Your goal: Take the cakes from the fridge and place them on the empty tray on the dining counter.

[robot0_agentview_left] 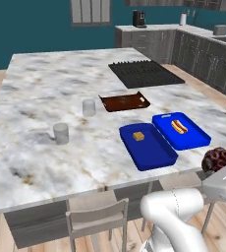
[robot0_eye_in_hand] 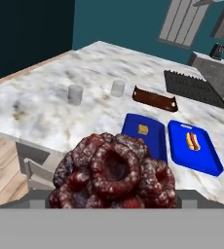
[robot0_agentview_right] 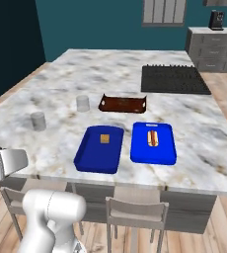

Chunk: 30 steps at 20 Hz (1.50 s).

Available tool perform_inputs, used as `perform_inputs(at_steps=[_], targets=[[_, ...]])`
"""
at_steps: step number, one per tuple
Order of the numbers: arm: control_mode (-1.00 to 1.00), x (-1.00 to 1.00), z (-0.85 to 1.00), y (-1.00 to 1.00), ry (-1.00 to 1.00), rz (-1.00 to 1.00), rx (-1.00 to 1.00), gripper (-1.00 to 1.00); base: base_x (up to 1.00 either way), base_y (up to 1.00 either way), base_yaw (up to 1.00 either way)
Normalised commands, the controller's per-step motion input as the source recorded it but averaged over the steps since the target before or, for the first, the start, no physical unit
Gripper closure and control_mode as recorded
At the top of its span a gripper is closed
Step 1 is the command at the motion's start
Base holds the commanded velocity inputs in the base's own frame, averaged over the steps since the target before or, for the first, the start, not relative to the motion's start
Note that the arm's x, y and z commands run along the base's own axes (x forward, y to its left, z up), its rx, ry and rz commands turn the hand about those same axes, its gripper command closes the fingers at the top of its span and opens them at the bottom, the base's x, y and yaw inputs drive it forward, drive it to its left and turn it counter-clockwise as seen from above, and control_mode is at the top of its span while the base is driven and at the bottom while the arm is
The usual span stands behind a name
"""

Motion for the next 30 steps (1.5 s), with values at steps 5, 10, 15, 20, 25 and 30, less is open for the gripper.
perform_inputs(at_steps=[5,10,15,20,25,30], targets=[[1.00,0.00,0.00,0.00,0.00,0.00,0.00,1.00,0.10,0.00,0.00],[-1.00,0.51,-0.13,-0.21,0.09,0.01,0.00,1.00,0.05,0.00,0.00],[-1.00,0.76,-0.07,-0.45,0.22,0.00,0.00,1.00,0.00,0.00,0.00],[-1.00,0.72,-0.13,-0.46,0.14,0.00,0.00,1.00,0.00,0.00,0.00],[-1.00,0.28,-0.18,-0.27,-0.01,0.00,0.00,1.00,0.00,0.00,0.00],[-1.00,0.27,-0.43,-0.01,-0.01,0.00,0.00,1.00,0.00,0.00,0.00]])
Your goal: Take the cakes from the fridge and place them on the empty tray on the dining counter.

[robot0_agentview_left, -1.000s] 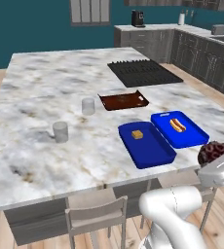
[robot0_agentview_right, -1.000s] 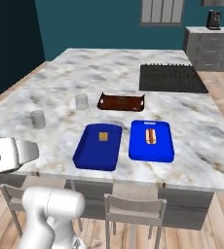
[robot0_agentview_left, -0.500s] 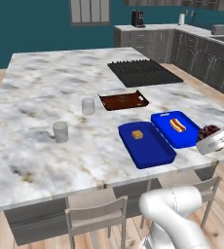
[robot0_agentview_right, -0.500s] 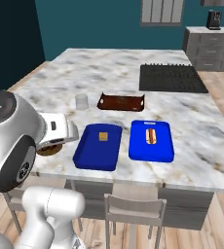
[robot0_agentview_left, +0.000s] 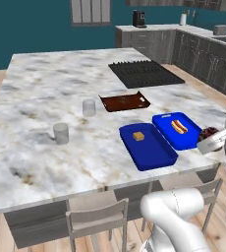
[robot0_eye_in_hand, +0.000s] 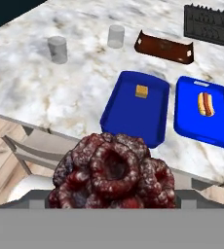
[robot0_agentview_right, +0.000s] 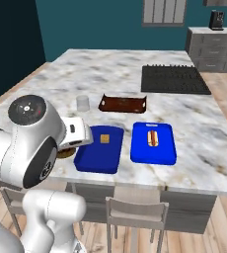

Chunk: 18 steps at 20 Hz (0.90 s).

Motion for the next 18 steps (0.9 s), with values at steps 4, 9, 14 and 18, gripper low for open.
perform_inputs(at_steps=[4,9,14,18], targets=[[-1.00,0.68,-0.37,0.18,0.06,0.00,0.00,1.00,0.00,0.00,0.00],[-1.00,0.75,-0.25,0.11,0.09,0.00,0.00,1.00,0.00,0.00,0.00],[-1.00,0.63,-0.57,0.00,0.00,0.00,0.00,1.00,0.00,0.00,0.00],[-1.00,0.57,-0.63,0.00,0.00,0.00,0.00,1.00,0.00,0.00,0.00]])
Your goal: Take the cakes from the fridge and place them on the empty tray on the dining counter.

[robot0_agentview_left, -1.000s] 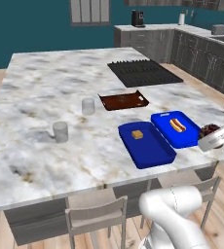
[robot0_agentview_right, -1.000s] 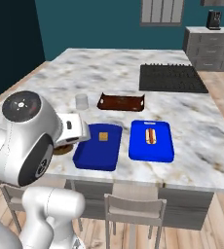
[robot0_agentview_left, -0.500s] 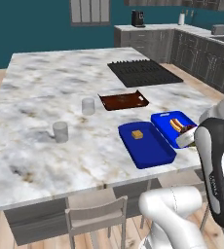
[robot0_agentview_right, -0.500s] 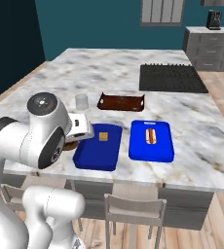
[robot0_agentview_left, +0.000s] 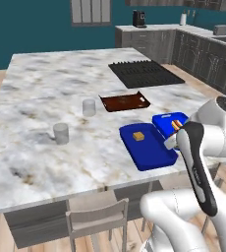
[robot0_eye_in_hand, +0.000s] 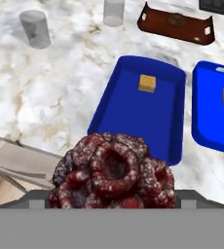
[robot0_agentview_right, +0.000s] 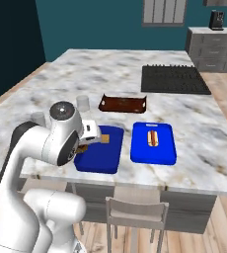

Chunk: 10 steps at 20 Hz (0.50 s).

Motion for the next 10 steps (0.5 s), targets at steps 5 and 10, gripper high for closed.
perform_inputs(at_steps=[5,10], targets=[[-1.00,0.53,-0.45,0.00,0.01,0.00,0.00,1.00,0.00,0.00,0.00],[-1.00,0.47,-0.31,0.00,0.03,0.00,0.00,1.00,0.00,0.00,0.00]])
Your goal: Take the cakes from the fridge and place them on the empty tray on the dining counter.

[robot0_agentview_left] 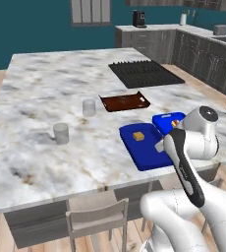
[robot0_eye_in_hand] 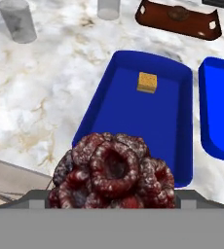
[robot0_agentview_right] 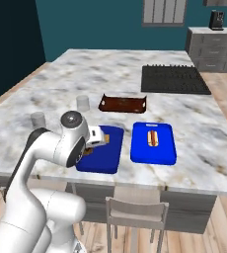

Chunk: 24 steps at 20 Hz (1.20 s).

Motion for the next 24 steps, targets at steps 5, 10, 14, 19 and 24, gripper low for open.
perform_inputs(at_steps=[5,10,14,19,24], targets=[[-1.00,0.37,-0.29,0.00,0.05,0.00,0.00,1.00,0.00,0.00,0.00],[-1.00,0.31,-0.32,0.00,0.07,0.00,0.00,1.00,0.00,0.00,0.00],[-1.00,0.30,-0.34,0.00,0.06,0.00,0.00,1.00,0.00,0.00,0.00],[-1.00,0.25,-0.23,0.00,0.00,0.00,0.00,1.00,0.00,0.00,0.00],[-1.00,0.21,-0.23,-0.02,0.00,0.00,0.00,1.00,0.00,0.00,0.00]])
